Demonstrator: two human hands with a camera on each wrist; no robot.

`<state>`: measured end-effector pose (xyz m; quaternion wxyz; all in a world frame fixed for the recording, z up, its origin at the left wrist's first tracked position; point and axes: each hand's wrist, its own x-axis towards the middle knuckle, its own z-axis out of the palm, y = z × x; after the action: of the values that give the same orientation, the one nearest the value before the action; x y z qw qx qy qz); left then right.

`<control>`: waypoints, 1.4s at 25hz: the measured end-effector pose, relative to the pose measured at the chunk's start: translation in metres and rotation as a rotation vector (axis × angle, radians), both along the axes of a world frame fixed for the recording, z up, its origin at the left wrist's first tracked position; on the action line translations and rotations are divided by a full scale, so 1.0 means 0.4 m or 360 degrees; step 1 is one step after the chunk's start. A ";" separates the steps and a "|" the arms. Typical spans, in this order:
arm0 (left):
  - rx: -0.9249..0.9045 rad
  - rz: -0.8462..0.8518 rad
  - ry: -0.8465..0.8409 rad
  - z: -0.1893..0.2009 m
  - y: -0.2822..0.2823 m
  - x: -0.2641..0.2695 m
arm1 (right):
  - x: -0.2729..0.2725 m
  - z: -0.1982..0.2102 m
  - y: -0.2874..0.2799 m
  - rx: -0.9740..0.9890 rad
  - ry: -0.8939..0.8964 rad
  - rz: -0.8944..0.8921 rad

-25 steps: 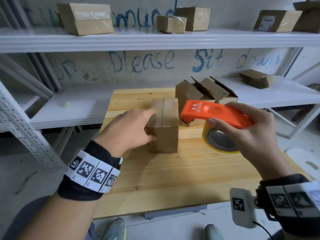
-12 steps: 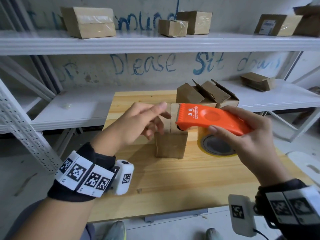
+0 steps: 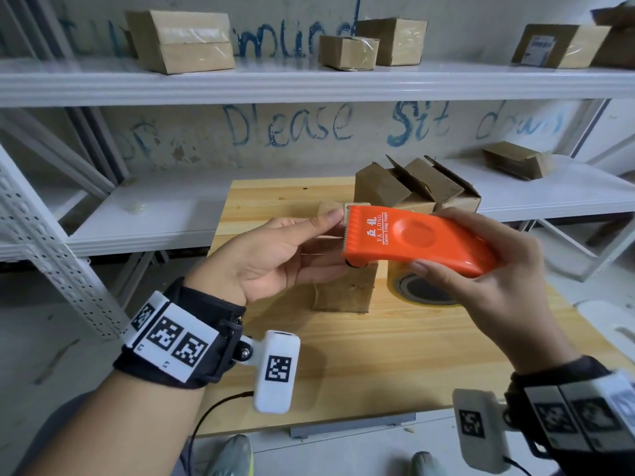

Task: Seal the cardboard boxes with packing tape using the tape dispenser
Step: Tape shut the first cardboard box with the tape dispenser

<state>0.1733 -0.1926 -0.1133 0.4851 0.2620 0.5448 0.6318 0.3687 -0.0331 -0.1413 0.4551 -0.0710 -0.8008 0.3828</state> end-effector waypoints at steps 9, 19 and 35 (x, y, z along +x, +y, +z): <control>-0.0165 0.0202 0.0318 -0.004 0.000 -0.001 | -0.001 -0.010 0.002 0.0054 -0.0056 0.0021; -0.0127 0.0301 0.0247 -0.002 -0.001 0.002 | 0.001 0.001 -0.005 0.0076 -0.0098 0.0061; -0.0164 0.0398 0.0239 0.017 -0.084 -0.075 | 0.059 0.029 0.057 -0.0118 -0.0345 0.0048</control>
<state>0.1434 -0.2264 -0.1065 0.3733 0.2132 0.6397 0.6371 0.3921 -0.0101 -0.1297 0.3571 -0.1166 -0.8316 0.4091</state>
